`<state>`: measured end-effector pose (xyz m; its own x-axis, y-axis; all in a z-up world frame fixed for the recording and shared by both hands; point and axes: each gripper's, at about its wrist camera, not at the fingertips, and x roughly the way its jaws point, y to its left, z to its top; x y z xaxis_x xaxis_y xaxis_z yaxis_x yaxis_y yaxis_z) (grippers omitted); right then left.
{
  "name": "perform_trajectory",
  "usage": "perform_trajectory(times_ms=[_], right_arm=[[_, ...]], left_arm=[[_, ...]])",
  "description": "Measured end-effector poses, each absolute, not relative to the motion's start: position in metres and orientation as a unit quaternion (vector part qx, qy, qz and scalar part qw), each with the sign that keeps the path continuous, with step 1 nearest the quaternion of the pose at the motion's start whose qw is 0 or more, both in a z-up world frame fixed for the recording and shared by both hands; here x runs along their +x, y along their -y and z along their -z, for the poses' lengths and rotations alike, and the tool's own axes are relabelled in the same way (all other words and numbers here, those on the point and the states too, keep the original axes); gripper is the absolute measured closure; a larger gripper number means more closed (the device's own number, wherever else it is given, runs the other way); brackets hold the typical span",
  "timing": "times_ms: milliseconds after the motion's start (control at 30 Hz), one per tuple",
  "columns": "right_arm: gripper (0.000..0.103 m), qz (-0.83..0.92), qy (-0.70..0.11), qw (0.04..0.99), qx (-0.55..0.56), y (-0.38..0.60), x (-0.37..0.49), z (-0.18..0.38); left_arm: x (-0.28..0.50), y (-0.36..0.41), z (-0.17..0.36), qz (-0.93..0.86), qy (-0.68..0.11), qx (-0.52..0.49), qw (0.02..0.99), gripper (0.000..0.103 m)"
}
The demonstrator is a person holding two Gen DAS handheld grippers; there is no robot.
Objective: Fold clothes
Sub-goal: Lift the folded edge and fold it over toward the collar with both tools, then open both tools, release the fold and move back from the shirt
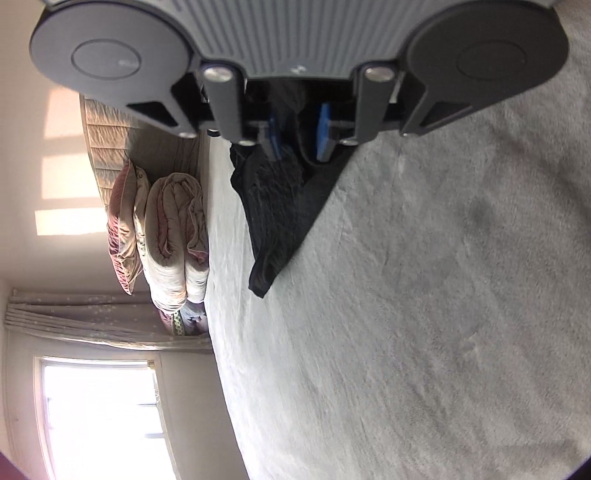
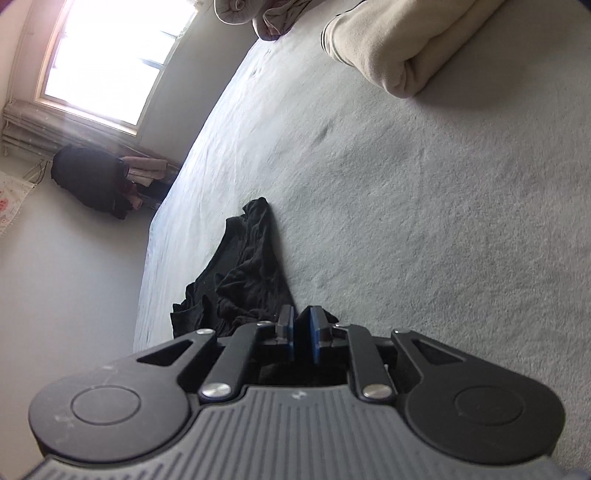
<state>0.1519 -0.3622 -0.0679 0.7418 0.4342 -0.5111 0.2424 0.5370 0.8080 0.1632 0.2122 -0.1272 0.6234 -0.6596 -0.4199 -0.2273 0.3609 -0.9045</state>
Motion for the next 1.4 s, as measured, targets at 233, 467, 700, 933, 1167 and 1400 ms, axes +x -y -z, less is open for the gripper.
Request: perform_trajectory(times_ms=[233,467,700,933,1167,1400], right_arm=[[0.076,-0.092,-0.362,0.859,0.35,0.331,0.137,0.038],[0.076,-0.146,-0.389,0.882,0.22,0.271,0.131,0.031],[0.076,-0.171,-0.417,0.882,0.14,0.222,0.15,0.052],[0.076,-0.156,-0.385,0.901,0.123,0.212,0.182,0.049],[0.076,-0.107,-0.359,0.917,0.137,0.246,0.191,0.035],[0.075,-0.103,-0.369,0.915,0.125,0.252,0.179,0.04]], left_arm=[[0.154,-0.183,0.086,0.21,-0.411,-0.369,0.807,0.071],[0.139,-0.147,0.069,0.279,-0.405,-0.236,0.838,0.071],[0.146,-0.096,0.1,0.314,-0.454,-0.168,0.816,0.074],[0.173,-0.1,0.098,0.267,-0.413,-0.166,0.855,0.076],[0.18,-0.15,0.081,0.19,-0.368,-0.212,0.885,0.075],[0.17,-0.148,0.086,0.196,-0.374,-0.194,0.886,0.072]])
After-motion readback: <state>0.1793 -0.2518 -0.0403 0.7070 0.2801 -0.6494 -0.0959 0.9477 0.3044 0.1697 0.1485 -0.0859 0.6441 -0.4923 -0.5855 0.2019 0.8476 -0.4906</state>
